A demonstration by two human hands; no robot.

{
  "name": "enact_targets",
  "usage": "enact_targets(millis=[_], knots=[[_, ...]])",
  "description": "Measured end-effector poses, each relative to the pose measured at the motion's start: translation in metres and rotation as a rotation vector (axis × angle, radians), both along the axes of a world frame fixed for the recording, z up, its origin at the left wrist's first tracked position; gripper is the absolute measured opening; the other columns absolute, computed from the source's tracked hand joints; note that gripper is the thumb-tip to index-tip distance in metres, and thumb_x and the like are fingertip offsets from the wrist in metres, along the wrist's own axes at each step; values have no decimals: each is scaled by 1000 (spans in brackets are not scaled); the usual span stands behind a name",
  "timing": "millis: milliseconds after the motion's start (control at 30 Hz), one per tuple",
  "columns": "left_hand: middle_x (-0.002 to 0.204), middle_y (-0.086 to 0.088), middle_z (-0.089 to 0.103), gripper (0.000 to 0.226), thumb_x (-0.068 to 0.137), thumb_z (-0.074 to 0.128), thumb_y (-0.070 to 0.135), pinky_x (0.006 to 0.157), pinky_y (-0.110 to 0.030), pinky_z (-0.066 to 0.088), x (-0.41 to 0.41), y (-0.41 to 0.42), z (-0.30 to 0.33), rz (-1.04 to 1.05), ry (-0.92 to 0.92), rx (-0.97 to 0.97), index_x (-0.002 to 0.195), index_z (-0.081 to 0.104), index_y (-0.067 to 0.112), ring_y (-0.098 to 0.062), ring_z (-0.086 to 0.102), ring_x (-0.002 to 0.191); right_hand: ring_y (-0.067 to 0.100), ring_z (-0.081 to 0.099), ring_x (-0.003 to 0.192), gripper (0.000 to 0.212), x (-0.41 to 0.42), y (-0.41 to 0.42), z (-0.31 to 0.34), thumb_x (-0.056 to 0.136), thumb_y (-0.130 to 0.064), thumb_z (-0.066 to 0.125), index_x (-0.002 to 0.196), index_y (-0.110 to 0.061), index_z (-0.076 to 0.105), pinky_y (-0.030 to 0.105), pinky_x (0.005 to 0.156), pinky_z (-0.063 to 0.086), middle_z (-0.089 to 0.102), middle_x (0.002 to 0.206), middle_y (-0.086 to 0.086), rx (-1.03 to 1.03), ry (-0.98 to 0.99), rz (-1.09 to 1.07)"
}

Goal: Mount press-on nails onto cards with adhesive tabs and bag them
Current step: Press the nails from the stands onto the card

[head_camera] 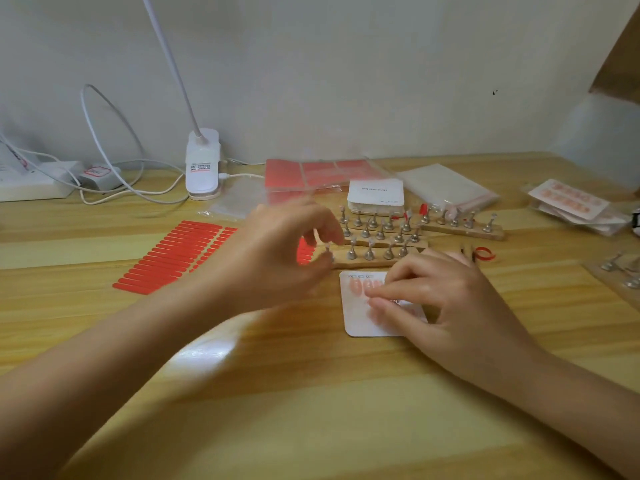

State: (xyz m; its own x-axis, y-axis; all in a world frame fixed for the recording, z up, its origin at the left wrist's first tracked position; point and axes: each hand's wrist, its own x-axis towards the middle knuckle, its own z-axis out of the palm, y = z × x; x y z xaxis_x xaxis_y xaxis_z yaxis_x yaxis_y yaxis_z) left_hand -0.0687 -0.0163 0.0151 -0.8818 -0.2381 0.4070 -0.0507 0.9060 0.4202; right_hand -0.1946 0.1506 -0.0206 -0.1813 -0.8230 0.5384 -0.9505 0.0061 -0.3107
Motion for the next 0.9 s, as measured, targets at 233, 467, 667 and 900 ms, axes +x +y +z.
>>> enact_targets(millis=[233, 467, 667, 900], knots=[[84, 14, 61, 14, 77, 63, 32, 77, -33, 37, 14, 19, -29, -68, -62, -85, 87, 71, 27, 0, 54, 79, 14, 55, 70, 22, 0, -3, -5, 84, -35, 55, 82, -24, 75, 32, 70, 37, 61, 74, -8, -23, 137, 10], [84, 13, 60, 17, 77, 66, 33, 66, -28, 39, 15, 18, -35, -109, -45, 39, 89, 75, 24, 8, 50, 70, 16, 54, 69, 20, 0, -3, -8, 85, -33, 57, 85, -25, 75, 34, 70, 39, 61, 76, -5, -40, 237, 34], [85, 13, 61, 16, 76, 67, 32, 66, -34, 44, 15, 18, -36, -106, -21, 51, 88, 75, 23, 7, 52, 73, 14, 54, 69, 22, 0, -1, -8, 85, -35, 55, 81, -26, 75, 32, 71, 37, 61, 77, -7, -13, 205, 23], [85, 14, 60, 19, 76, 67, 35, 66, -27, 37, 15, 19, -38, -95, -18, 57, 87, 75, 22, 10, 50, 72, 15, 55, 70, 24, 1, -1, -7, 83, -36, 54, 82, -26, 75, 31, 73, 38, 61, 77, -6, 12, 174, 28]])
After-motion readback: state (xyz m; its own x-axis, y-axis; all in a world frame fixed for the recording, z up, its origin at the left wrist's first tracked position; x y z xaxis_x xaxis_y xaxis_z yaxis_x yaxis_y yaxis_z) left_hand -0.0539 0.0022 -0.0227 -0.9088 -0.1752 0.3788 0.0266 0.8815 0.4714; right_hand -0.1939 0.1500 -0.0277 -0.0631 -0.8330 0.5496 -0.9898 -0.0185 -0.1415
